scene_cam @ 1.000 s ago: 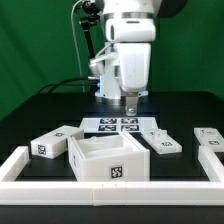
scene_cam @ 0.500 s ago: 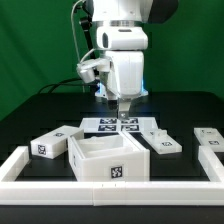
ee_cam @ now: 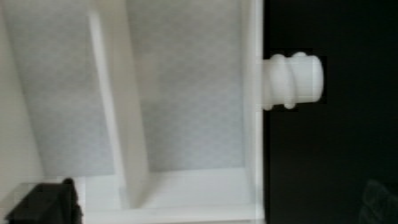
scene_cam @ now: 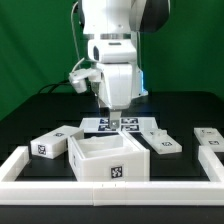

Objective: Assemble cabinet

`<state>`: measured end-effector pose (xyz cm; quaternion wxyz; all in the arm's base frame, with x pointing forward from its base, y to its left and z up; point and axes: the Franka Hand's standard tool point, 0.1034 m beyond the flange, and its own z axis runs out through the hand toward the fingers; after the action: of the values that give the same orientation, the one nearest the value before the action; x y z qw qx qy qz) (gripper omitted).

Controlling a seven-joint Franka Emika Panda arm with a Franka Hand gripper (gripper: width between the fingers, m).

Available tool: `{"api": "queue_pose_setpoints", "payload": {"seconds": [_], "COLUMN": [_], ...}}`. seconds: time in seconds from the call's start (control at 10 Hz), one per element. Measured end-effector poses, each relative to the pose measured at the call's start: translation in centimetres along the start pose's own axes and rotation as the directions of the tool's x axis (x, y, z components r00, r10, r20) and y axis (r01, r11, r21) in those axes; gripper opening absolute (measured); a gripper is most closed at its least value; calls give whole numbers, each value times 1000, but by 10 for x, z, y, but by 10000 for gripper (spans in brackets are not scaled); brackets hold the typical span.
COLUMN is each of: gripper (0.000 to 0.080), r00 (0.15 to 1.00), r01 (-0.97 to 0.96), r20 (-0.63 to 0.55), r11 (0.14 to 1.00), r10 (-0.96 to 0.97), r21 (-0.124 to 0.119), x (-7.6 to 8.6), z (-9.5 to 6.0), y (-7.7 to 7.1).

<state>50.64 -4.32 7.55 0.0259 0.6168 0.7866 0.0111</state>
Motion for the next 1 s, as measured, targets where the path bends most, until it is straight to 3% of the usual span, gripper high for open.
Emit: {"api": "queue_pose_setpoints", "payload": {"seconds": [0.1,0.5,1.0], "gripper": [798,798,798], "r00": [1000,1000,999], "r01": [12,9,5], "r20": [-2,-23,-37], "r11": [1000,999,998], "r10": [-12,-8,-2], "r21": [-4,36,63], "x": [0,3,3], "z": [5,32,49], "y": [-1,-13,-19]}}
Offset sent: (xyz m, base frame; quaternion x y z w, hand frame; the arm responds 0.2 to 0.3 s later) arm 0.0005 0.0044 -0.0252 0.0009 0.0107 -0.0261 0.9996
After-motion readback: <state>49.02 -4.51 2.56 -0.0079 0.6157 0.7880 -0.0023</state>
